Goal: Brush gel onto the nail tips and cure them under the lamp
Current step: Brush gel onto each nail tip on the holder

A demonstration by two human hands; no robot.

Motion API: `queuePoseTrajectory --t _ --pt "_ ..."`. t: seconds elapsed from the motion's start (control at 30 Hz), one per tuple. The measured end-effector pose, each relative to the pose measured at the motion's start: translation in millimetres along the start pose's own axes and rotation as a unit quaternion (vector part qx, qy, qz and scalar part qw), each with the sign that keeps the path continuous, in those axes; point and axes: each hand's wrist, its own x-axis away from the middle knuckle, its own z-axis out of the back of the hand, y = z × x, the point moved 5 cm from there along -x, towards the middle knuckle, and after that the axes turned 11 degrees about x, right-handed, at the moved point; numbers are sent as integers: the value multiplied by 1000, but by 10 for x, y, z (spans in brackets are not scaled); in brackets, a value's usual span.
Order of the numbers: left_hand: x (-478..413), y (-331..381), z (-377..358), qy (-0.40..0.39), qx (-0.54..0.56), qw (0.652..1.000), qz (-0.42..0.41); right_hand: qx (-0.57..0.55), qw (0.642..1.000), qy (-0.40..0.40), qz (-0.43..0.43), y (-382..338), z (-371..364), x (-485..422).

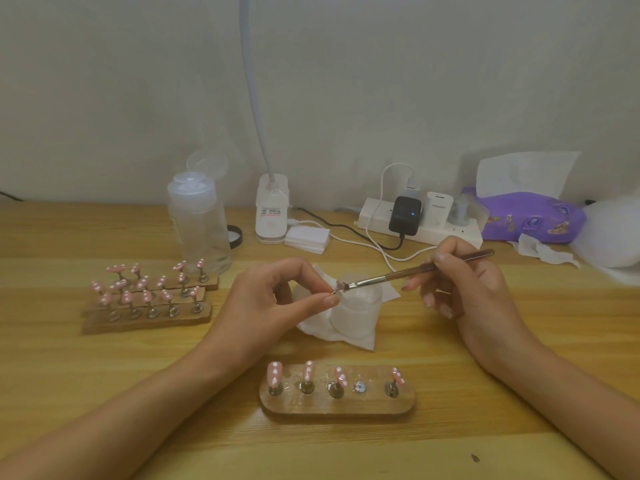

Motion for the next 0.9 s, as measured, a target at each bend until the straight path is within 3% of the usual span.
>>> queuePoseTrajectory --t 0.9 --pt "-26 -24 10 0 -39 999 -33 -8 1000 -6 0 -7 -3 1"
